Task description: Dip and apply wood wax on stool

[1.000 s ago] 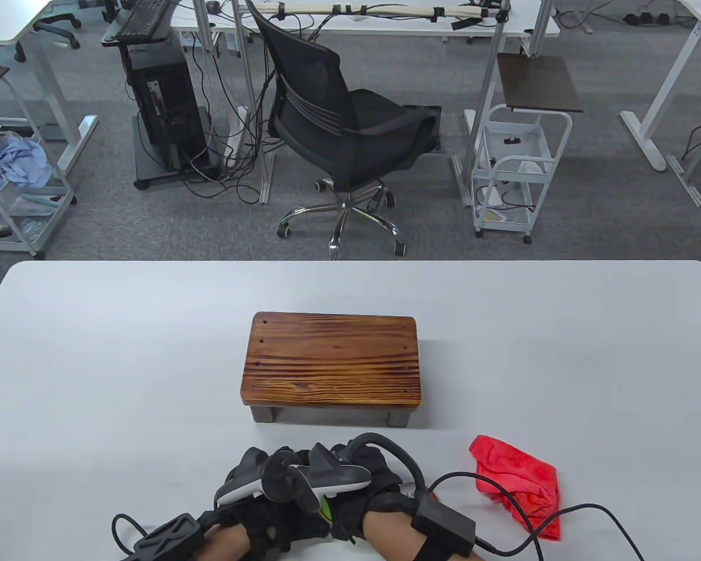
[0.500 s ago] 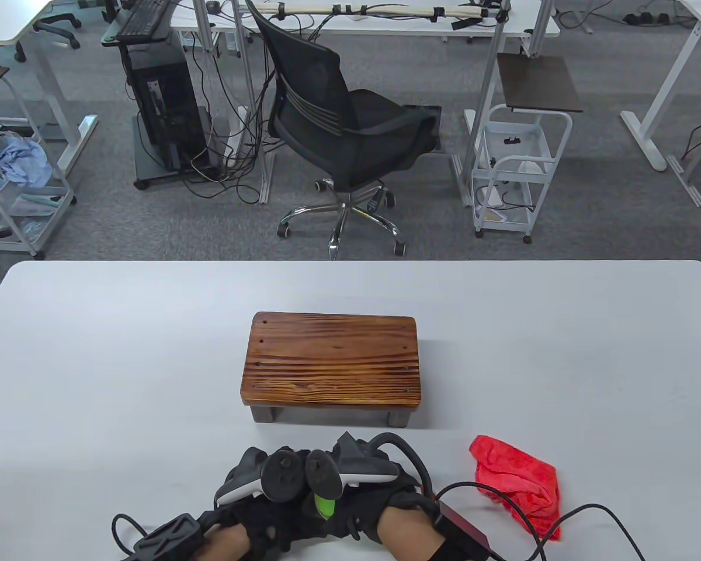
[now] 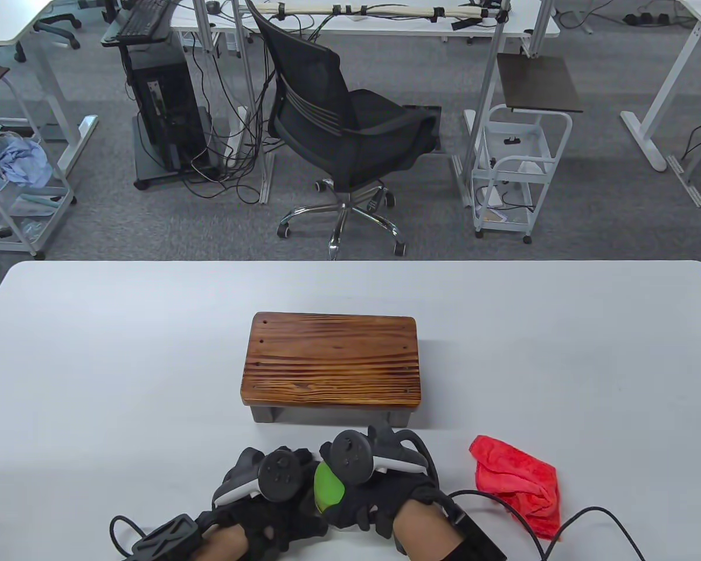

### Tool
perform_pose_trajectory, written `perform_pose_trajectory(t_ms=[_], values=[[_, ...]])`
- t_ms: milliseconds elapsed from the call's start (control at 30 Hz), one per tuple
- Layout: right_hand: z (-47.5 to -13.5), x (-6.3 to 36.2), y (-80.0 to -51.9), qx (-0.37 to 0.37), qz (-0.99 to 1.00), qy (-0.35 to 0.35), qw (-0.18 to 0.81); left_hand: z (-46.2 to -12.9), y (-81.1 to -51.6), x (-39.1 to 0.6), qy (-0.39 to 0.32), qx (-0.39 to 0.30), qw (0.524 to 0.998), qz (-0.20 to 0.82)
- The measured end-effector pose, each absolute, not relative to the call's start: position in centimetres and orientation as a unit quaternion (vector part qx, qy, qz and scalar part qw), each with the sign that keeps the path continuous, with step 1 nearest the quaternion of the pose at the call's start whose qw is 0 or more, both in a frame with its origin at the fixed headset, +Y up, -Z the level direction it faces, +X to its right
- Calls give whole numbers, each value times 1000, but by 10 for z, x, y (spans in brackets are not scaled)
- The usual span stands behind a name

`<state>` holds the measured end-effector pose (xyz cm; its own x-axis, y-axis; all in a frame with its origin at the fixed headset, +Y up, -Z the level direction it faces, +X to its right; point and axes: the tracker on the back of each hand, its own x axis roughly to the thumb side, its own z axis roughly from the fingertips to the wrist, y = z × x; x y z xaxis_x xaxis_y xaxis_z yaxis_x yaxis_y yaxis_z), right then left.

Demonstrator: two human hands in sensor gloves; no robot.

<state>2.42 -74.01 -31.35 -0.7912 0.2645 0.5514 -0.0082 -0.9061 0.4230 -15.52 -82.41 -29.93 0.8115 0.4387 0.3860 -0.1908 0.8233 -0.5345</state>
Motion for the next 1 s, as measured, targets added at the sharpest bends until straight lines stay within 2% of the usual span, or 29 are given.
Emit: perform_pose_trajectory(t_ms=[233,467,567,733,1000], values=[[-322,49,-706,301,933,161,113,-297,-812,-172,-252,-202,929,180],[-346,79,-668,260,952,119,110,-294,-760,-192,-259,-58,942,204],[-366,90,-656,225,965,107,83,-309,-734,-206,-215,10,952,216],[-399,99,-649,177,975,123,61,-349,-725,-225,-139,-6,956,260],[-450,106,-662,106,979,169,33,-405,-764,-239,-52,-65,939,335]])
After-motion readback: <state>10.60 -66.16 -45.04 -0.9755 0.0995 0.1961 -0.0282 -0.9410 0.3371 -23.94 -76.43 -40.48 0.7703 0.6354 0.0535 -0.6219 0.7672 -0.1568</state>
